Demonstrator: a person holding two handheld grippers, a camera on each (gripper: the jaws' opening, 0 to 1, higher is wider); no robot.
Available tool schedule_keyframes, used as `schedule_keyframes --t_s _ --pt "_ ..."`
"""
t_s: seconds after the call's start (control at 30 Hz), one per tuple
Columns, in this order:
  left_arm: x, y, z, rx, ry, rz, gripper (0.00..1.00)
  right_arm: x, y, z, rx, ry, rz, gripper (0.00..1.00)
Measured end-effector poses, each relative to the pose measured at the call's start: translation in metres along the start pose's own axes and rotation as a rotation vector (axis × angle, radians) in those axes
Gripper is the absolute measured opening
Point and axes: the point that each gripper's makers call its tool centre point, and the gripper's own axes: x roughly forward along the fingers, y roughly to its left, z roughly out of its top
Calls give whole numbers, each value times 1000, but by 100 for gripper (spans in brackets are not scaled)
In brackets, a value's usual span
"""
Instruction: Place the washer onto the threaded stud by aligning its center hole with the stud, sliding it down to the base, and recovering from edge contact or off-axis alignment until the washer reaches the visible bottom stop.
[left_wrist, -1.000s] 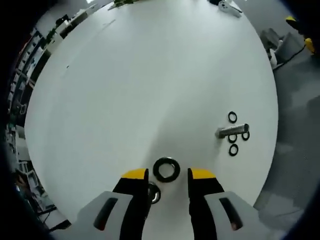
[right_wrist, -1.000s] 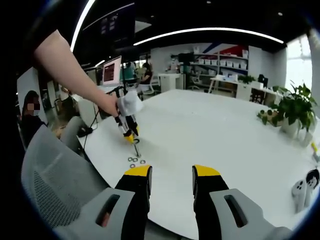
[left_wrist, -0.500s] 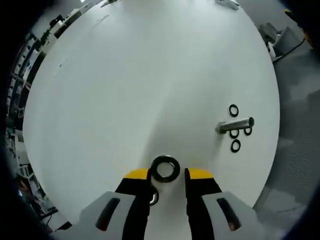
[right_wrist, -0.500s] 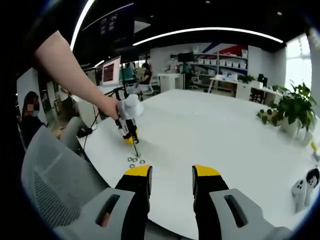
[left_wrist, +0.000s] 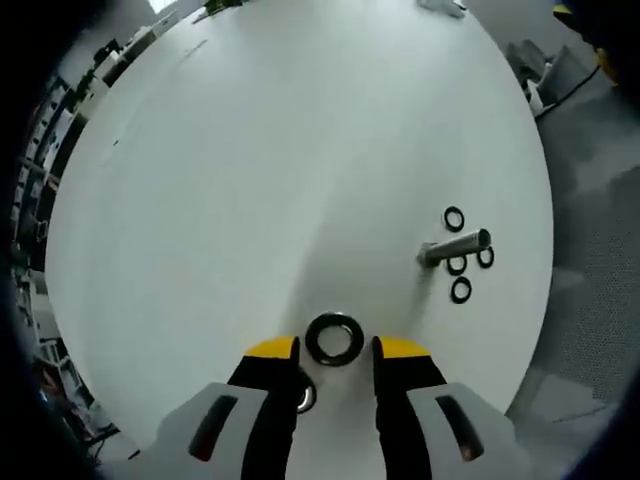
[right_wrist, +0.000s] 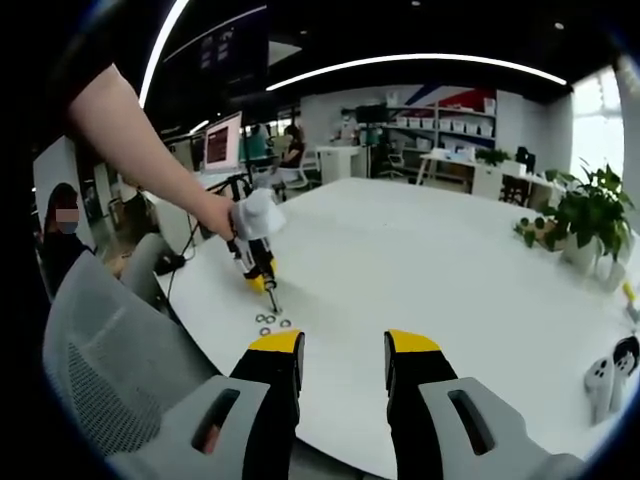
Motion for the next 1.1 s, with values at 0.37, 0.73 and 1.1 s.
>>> schedule_keyframes --t_s 0.37,0.73,1.1 --pt "1 -1 -2 40 31 0 27 0 1 -1 1 2 4 34" --pt "1 -5 -1 75 31 -3 25 0 1 -1 1 3 5 34" --pt "2 -6 1 110 41 -5 21 1 1 -1 2 4 6 34"
